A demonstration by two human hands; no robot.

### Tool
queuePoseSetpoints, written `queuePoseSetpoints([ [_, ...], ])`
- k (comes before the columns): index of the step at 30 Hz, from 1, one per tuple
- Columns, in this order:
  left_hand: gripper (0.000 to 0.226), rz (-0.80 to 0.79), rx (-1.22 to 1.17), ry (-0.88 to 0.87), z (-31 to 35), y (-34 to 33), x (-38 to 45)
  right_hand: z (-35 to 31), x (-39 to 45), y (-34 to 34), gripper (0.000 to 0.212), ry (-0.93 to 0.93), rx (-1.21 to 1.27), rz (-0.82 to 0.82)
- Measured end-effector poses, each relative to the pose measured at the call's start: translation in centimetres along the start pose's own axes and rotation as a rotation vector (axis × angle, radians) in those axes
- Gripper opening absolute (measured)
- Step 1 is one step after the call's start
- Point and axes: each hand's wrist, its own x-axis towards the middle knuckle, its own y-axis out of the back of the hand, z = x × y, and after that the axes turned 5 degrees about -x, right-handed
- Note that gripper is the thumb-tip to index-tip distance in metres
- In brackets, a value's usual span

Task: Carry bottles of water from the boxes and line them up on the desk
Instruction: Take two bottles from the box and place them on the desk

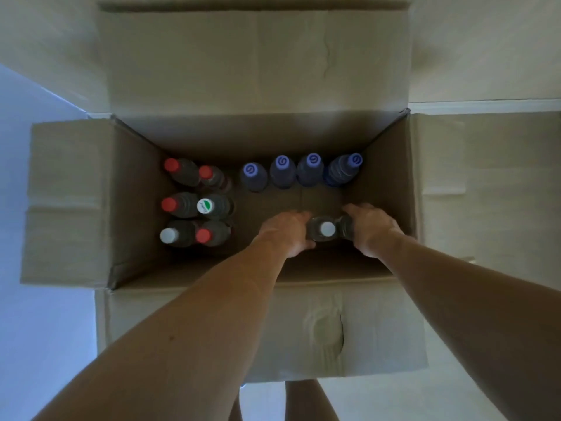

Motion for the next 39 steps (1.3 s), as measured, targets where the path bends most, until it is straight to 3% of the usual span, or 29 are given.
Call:
queuePoseSetpoints([
  [13, 0.081, -0.008, 0.006, -0.082, -0.3, -3.3, 6.0, 1.0, 5.4, -2.3, 0.034, 0.082, -0.107, -0.060],
  [23, 0.046, 0.058, -0.058, -0.130, -1.0, -4.0, 6.9, 0.9, 6.6, -3.3, 0.033, 0.086, -0.150, -0.053],
  [30, 0.047, 0.101, -0.054, -0.118, -3.4, -3.0, 6.0, 0.4, 6.4, -2.5, 0.032, 0.149, -0.292, -0.046],
  [34, 0.055, 0.123, -0.026, -0.051, -6.3, -1.4, 5.2, -0.3, 6.5, -1.5, 0.047, 0.193, -0.263, -0.052],
  [39, 0.072, 0.115, -0.035, 0.037, -10.2, 0.3, 4.5, -0.7, 7.3, -1.0, 0.063, 0.220, 0.034, -0.032],
])
